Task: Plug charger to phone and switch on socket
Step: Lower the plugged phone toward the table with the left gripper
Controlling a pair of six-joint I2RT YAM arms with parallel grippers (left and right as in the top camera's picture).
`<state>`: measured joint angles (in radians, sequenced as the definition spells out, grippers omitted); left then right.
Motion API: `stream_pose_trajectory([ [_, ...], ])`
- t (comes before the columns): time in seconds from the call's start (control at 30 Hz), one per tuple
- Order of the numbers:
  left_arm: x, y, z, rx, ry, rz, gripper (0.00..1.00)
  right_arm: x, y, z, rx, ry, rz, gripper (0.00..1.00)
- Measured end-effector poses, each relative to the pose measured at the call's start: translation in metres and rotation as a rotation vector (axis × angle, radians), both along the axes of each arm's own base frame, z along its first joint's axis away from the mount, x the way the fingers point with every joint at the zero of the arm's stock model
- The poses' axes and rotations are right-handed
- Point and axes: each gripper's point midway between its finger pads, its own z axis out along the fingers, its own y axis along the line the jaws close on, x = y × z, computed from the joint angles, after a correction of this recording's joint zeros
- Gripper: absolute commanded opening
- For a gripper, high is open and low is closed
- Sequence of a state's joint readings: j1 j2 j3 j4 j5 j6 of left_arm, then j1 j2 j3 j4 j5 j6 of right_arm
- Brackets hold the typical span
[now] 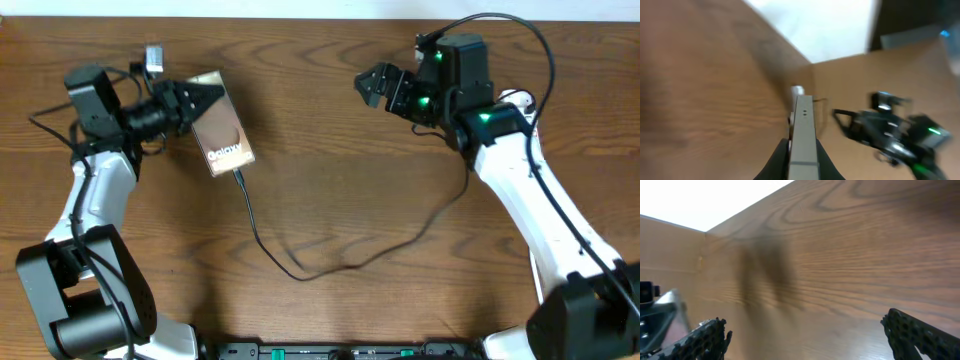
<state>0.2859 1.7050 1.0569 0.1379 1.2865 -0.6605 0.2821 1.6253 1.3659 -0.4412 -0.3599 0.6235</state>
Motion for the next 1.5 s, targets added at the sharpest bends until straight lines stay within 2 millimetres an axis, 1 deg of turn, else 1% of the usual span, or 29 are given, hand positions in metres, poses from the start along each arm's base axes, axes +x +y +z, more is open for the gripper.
stream_pose_trajectory([
  [0.17,-0.006,0.006,-0.039,0.084,0.092,0.064,0.07,-0.008,-0.009,-0.010,-0.060,0.035,-0.010,0.99],
  [0.33,-0.017,0.016,-0.075,0.200,0.206,0.117,0.07,-0.012,-0.012,-0.016,-0.086,0.058,-0.014,0.99],
  [0.5,-0.026,0.029,-0.101,0.326,0.285,0.162,0.07,-0.012,-0.014,-0.017,-0.094,0.060,-0.017,0.99],
  [0.7,-0.029,0.039,-0.116,0.423,0.320,0.198,0.08,-0.013,-0.014,-0.018,-0.097,0.064,-0.018,0.99],
  [0.83,-0.029,0.034,-0.127,0.444,0.341,0.183,0.07,-0.013,-0.015,-0.019,-0.103,0.067,-0.018,0.99],
  [0.97,-0.032,0.025,-0.148,0.448,0.391,0.150,0.07,-0.014,-0.015,-0.020,-0.106,0.069,-0.017,0.99],
  [1.03,-0.033,0.024,-0.154,0.452,0.407,0.144,0.08,-0.014,-0.016,-0.020,-0.107,0.069,-0.017,0.99],
  [1.3,-0.035,0.033,-0.163,0.504,0.436,0.174,0.07,-0.014,-0.017,-0.021,-0.114,0.074,-0.022,0.99],
  [1.5,-0.036,0.035,-0.165,0.518,0.446,0.182,0.07,-0.014,-0.018,-0.021,-0.119,0.073,-0.027,0.99],
])
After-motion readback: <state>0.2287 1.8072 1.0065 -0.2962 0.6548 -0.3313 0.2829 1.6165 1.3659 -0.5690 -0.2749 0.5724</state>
